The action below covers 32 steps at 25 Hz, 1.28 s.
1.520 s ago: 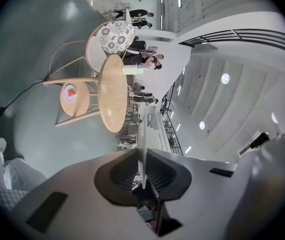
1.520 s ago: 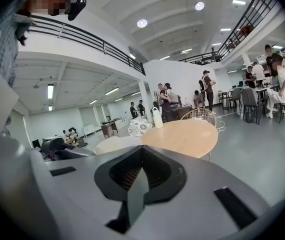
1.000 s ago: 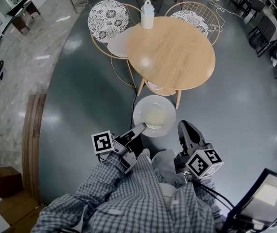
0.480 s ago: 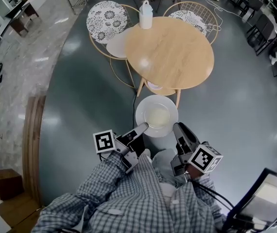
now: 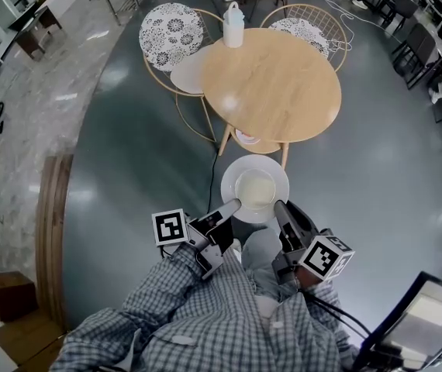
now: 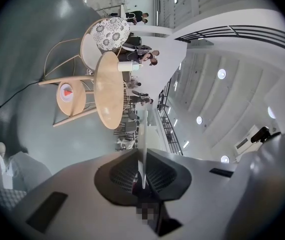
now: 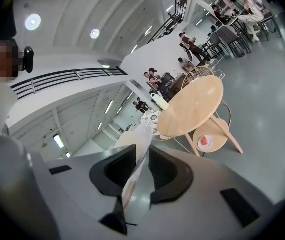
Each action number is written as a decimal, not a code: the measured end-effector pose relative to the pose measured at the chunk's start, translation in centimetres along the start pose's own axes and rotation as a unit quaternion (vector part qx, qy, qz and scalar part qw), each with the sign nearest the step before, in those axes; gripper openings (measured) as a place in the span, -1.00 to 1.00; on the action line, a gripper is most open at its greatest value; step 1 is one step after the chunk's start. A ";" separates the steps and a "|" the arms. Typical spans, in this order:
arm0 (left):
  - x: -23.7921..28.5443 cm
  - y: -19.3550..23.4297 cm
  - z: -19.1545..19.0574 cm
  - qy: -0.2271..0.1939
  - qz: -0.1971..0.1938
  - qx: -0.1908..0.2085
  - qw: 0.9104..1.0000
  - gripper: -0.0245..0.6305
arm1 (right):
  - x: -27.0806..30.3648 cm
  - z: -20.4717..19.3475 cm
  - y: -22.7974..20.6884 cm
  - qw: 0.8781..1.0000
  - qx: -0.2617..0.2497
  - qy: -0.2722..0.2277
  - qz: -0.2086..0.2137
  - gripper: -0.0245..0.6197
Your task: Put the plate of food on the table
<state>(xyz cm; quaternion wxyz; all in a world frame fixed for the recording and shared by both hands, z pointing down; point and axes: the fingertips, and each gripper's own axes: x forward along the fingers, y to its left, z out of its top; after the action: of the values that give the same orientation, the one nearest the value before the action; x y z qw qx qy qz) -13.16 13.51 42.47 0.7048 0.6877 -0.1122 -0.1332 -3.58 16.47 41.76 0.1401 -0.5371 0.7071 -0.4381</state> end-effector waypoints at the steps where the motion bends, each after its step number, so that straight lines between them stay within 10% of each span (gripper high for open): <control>1: 0.0 0.0 -0.1 0.002 0.002 0.000 1.000 -0.81 | -0.1 -0.2 -0.1 1.000 0.001 0.000 -0.002 -0.66; 32: 9.8 1.5 5.9 -0.043 0.022 -0.003 0.999 -0.82 | 6.4 8.5 -6.6 0.998 -0.012 0.065 0.011 -0.66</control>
<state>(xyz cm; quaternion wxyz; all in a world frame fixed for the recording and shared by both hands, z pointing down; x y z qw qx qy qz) -5.92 4.69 43.89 0.7042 0.6766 -0.1568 -0.1473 3.84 6.55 43.67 0.0919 -0.5013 0.7259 -0.4619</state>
